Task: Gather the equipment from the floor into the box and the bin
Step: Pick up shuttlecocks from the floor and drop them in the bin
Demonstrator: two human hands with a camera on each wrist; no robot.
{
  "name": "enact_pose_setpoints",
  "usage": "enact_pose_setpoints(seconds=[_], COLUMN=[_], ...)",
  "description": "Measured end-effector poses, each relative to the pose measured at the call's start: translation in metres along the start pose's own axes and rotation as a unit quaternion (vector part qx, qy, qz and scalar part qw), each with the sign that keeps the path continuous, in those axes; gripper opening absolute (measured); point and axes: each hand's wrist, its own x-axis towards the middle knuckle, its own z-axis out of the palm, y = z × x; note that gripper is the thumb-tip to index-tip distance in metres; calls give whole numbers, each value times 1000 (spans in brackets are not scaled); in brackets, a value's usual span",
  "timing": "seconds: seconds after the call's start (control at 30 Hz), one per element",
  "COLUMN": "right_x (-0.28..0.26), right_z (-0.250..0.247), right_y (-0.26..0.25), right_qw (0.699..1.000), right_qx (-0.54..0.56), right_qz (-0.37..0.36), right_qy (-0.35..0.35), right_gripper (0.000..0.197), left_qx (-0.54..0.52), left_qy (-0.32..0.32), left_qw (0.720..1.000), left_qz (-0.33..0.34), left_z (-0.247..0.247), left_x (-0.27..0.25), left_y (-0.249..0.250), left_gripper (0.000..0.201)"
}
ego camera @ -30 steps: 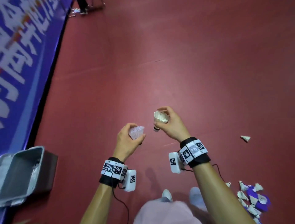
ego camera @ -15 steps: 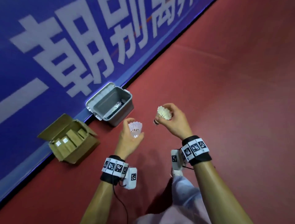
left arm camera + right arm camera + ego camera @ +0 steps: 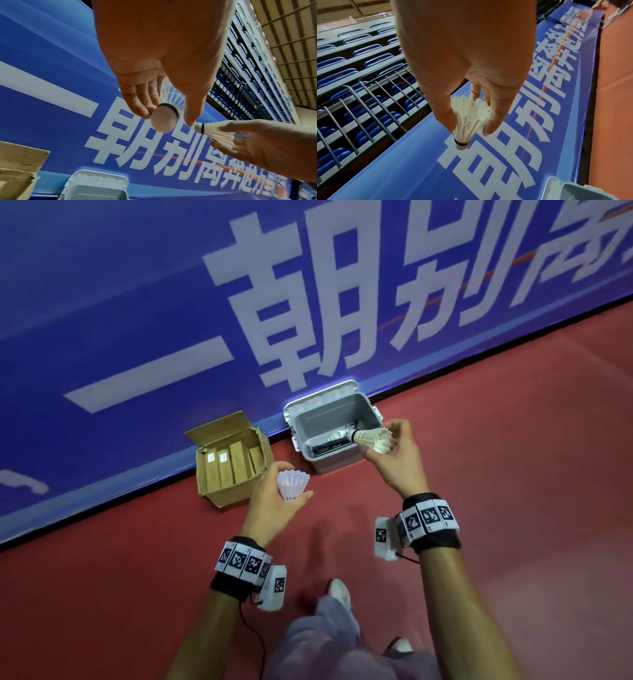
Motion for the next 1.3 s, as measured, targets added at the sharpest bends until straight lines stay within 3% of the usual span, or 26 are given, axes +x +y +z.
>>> enact_pose_setpoints(seconds=[0.17,0.33,0.53,0.73,0.9,1.1,1.23,1.3], right_x=[80,183,292,376,458,581,637,659], right_z=[53,97,113,117,132,170,196,210], right_y=[0,-2,-7,20,63,153,213,254], right_qw=[999,999,997,990,982,952,922,903], right_qx=[20,-6,-54,-85,-106,-132,-160,-175], right_qz=[5,14,47,108,153,266,326,359], right_qy=[-35,-29,27,31,3,-81,-135,-158], right_gripper=[54,57,48,50,47,50,46,64], left_qx=[-17,-3,22,58,86,153,176,197], left_qy=[5,-7,-91,-151,-165,-173,-193,-202], left_qw=[999,999,995,986,981,968,946,925], left_qz=[-43,-32,-42,-39,-55,-94,-191,-255], left_z=[3,9,9,22,46,75,99,110], left_x=[86,211,351,457,535,624,667,673], left_y=[-37,-62,-67,-70,-77,-88,-129,-148], left_gripper=[54,52,55,63,46,53,56,54])
